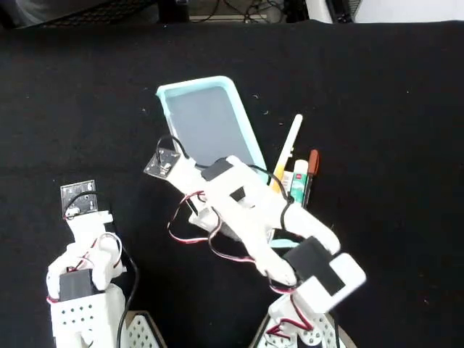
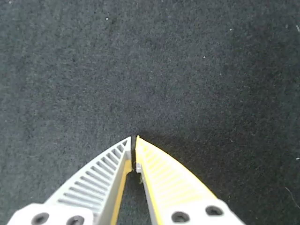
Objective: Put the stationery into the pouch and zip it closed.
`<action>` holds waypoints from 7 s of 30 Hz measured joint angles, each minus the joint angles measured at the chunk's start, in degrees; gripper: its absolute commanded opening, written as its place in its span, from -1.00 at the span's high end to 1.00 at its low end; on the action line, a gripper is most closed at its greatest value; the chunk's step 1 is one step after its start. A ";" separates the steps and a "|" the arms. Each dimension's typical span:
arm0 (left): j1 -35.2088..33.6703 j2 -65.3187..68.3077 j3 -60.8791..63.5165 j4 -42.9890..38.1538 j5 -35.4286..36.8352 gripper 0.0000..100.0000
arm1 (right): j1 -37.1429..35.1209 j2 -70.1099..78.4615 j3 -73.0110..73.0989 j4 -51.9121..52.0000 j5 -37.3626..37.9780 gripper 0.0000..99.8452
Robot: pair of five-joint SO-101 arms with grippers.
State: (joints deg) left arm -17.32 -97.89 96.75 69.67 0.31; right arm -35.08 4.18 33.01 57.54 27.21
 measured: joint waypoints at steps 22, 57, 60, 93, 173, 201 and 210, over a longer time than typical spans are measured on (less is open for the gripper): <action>0.00 0.00 0.00 0.00 0.00 0.94 | 0.00 -24.26 19.87 -7.38 -0.18 0.98; 2.46 0.00 0.00 -2.73 0.00 0.94 | 0.00 -49.58 18.99 -2.81 -3.43 0.98; 2.64 0.00 0.00 -11.16 0.00 0.94 | 0.00 -49.58 18.99 -2.81 -3.43 0.98; 29.27 0.00 -2.20 -18.29 10.46 0.43 | 0.00 -49.58 18.99 -2.81 -3.78 0.98; 9.58 0.97 0.09 -34.64 6.68 0.44 | -3.43 -31.30 22.33 -4.04 -8.70 0.65; 9.58 0.97 0.09 -34.64 6.68 0.44 | -7.74 -16.97 8.79 0.35 -11.08 0.65; 9.58 0.97 0.09 -34.64 6.68 0.44 | -7.47 -8.88 6.51 0.79 -11.16 0.65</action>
State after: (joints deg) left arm -7.74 -96.92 96.84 35.03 6.99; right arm -42.55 -4.70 39.52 58.33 16.04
